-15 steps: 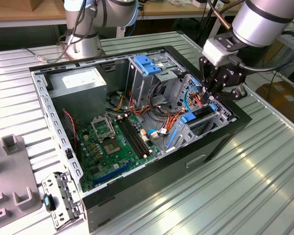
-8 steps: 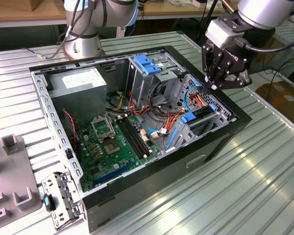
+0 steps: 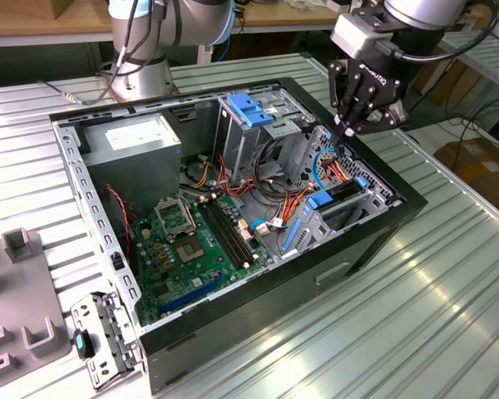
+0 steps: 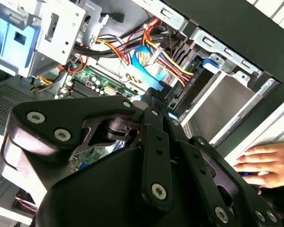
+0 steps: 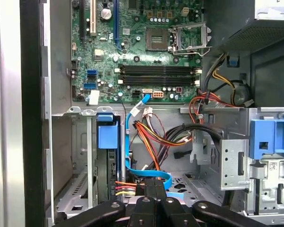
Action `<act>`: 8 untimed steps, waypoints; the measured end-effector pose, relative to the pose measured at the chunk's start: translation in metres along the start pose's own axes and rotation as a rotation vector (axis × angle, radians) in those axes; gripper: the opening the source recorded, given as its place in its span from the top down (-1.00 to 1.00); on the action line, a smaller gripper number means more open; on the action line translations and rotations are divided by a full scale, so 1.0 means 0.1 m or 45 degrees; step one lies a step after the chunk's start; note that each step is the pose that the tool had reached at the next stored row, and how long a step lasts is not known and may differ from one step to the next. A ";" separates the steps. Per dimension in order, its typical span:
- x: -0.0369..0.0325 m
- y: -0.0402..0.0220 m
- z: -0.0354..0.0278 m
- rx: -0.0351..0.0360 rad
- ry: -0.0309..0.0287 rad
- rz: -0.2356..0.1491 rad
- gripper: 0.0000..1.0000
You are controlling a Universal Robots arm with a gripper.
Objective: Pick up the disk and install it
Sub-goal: 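Insert the second disk wire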
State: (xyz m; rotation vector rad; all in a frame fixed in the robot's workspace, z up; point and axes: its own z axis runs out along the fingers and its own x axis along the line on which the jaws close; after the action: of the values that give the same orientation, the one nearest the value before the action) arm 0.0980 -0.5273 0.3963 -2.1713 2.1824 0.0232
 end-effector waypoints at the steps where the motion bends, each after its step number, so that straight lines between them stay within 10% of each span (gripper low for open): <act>1: -0.002 0.001 0.024 0.0000 0.0051 0.000 0.79; 8: -0.031 0.003 0.107 0.0001 0.0171 -0.002 0.77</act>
State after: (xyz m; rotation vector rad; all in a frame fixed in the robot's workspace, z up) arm 0.0981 -0.5236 0.3859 -2.1792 2.1881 0.0085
